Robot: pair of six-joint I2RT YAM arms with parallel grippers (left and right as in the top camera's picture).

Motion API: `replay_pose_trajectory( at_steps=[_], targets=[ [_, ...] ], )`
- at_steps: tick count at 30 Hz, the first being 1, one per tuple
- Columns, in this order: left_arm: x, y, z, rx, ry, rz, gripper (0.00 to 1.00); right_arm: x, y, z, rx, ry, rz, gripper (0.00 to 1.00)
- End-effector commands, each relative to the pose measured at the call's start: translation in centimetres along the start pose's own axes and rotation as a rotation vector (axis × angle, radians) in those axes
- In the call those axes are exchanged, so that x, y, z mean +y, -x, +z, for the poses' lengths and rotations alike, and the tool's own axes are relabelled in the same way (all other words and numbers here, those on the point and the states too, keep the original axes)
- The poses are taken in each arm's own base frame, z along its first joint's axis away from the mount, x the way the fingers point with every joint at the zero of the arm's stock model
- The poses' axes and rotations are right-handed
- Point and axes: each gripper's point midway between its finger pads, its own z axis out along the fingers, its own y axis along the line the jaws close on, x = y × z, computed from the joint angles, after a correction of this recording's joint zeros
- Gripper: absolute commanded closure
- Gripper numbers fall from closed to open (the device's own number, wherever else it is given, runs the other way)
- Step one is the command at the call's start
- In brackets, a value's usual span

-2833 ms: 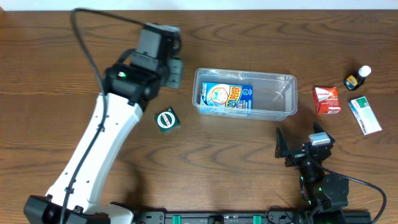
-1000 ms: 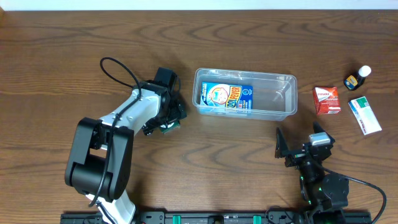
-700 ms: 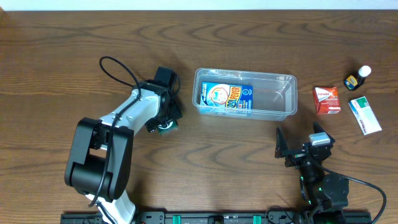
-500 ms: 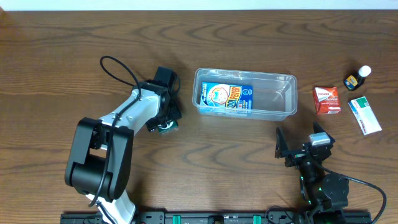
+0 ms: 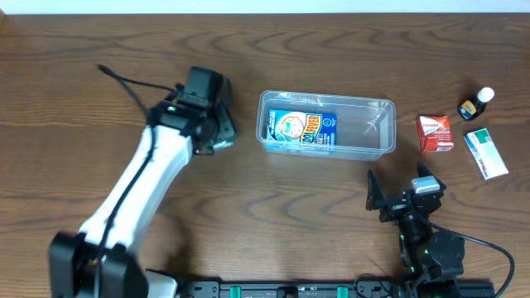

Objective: Pack container
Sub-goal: 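Lift the green tin and lower it into the container's left end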

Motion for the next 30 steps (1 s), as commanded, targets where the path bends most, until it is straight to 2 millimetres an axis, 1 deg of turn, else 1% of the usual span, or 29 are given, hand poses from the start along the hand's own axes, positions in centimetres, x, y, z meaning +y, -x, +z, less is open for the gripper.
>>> replay_pose_trajectory(
  at_steps=[1, 4, 6, 9, 11, 15, 18, 21, 26, 30],
  targets=[
    [-1.3, 2.4, -3.9, -0.092, -0.047, 0.017, 0.45, -0.3, -0.1, 0.0, 0.000, -0.011, -0.011, 0.01],
    [-2.7, 4.1, -6.4, -0.143, -0.084, 0.046, 0.45, -0.3, -0.1, 0.0, 0.000, -0.011, -0.011, 0.01],
    [-3.7, 5.0, -7.7, -0.178, -0.113, 0.057, 0.47, -0.3, -0.1, 0.0, 0.000, -0.011, -0.011, 0.01],
    [-5.2, 5.8, -9.2, -0.216, -0.152, 0.072, 0.48, -0.3, -0.1, 0.0, 0.000, -0.011, -0.011, 0.01],
    [-6.3, 6.1, -9.9, -0.240, -0.180, 0.085, 0.48, -0.3, -0.1, 0.0, 0.000, -0.011, -0.011, 0.01],
    [-9.0, 6.0, -10.1, -0.272, -0.241, 0.127, 0.48, -0.3, -0.1, 0.0, 0.000, -0.011, -0.011, 0.01],
    [-10.9, 5.5, -9.6, -0.272, -0.269, 0.162, 0.48, -0.3, -0.1, 0.0, 0.000, -0.011, -0.011, 0.01],
    [-12.9, 4.8, -8.2, -0.264, -0.284, 0.224, 0.48, -0.3, -0.1, 0.0, 0.000, -0.011, -0.011, 0.01],
    [-16.4, 2.9, -4.2, -0.226, -0.297, 0.329, 0.48, -0.3, -0.1, 0.0, 0.000, -0.011, -0.011, 0.01],
    [-18.6, 1.5, -1.0, -0.208, -0.297, 0.422, 0.48, -0.3, -0.1, 0.0, 0.000, -0.011, -0.011, 0.01]
  ],
)
